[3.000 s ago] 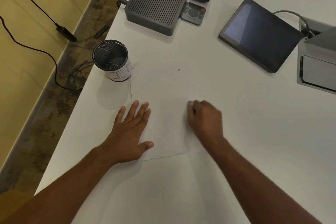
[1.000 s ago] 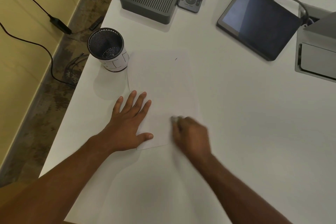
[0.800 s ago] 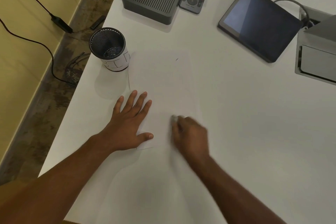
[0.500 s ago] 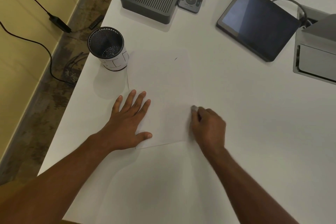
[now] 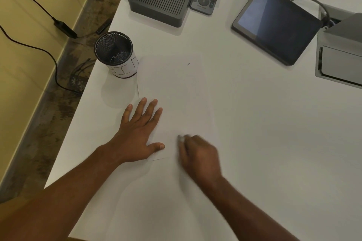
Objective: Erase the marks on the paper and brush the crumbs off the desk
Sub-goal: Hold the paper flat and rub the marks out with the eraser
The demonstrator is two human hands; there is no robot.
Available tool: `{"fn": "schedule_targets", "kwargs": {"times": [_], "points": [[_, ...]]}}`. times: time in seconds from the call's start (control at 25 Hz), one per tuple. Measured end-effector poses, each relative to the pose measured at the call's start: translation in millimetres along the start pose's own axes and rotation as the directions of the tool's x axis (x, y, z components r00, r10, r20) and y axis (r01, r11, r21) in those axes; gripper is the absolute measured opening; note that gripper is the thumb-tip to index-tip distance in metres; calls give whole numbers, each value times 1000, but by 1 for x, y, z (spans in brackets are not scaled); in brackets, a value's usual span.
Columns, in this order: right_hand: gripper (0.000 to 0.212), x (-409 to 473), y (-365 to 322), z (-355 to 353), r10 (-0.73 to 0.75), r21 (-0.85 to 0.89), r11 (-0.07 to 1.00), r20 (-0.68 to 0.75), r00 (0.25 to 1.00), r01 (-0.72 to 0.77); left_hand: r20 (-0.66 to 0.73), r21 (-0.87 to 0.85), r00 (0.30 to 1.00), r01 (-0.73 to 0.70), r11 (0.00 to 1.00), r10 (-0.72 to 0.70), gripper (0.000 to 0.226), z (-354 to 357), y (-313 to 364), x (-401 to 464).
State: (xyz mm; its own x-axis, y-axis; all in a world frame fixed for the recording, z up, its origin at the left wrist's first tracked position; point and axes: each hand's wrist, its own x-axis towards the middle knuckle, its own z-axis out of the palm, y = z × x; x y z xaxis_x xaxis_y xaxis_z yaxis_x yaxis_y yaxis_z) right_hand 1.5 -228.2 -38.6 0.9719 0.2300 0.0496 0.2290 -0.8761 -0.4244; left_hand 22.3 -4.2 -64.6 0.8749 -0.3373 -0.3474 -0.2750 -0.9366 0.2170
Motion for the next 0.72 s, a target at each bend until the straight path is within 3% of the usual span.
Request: {"fn": "schedule_targets", "kwargs": {"times": [0.08, 0.16, 0.24, 0.32, 0.4, 0.48, 0.56, 0.6, 0.64, 0.72], "points": [[28, -5, 1, 5, -56, 14, 998, 56, 997, 55, 11, -2, 1000, -1, 1000, 1, 103, -1, 0, 0], [29, 20, 30, -4, 89, -33, 995, -53, 995, -90, 23, -13, 1000, 10, 1000, -10, 107, -3, 0, 0], [31, 32, 33, -11, 135, -33, 990, -140, 981, -141, 17, -26, 1000, 12, 1000, -12, 109, -4, 1, -1], [28, 21, 2, 0, 30, -8, 1000, -17, 999, -30, 10, -35, 1000, 14, 999, -14, 110, -4, 1, -1], [26, 5, -20, 15, -174, 11, 985, 81, 981, 174, 8, -33, 1000, 16, 999, -16, 110, -4, 0, -1], [28, 33, 3, 9, -73, -42, 996, 56, 996, 76, 13, -40, 1000, 17, 999, -17, 110, -4, 0, 0], [30, 66, 31, -12, 100, -103, 988, -119, 988, -112, 16, -50, 1000, 17, 999, -16, 110, -5, 1, 0], [30, 70, 33, -17, 121, -98, 986, -143, 982, -135, 14, -52, 1000, 18, 998, -18, 111, -5, 1, 0], [30, 67, 24, -18, 99, -93, 990, -101, 990, -108, 13, -54, 1000, 22, 998, -21, 111, -5, 1, 0], [24, 37, -15, 0, -108, -33, 993, 89, 990, 112, 20, -58, 999, 30, 998, -29, 111, -5, 1, 0]]}}
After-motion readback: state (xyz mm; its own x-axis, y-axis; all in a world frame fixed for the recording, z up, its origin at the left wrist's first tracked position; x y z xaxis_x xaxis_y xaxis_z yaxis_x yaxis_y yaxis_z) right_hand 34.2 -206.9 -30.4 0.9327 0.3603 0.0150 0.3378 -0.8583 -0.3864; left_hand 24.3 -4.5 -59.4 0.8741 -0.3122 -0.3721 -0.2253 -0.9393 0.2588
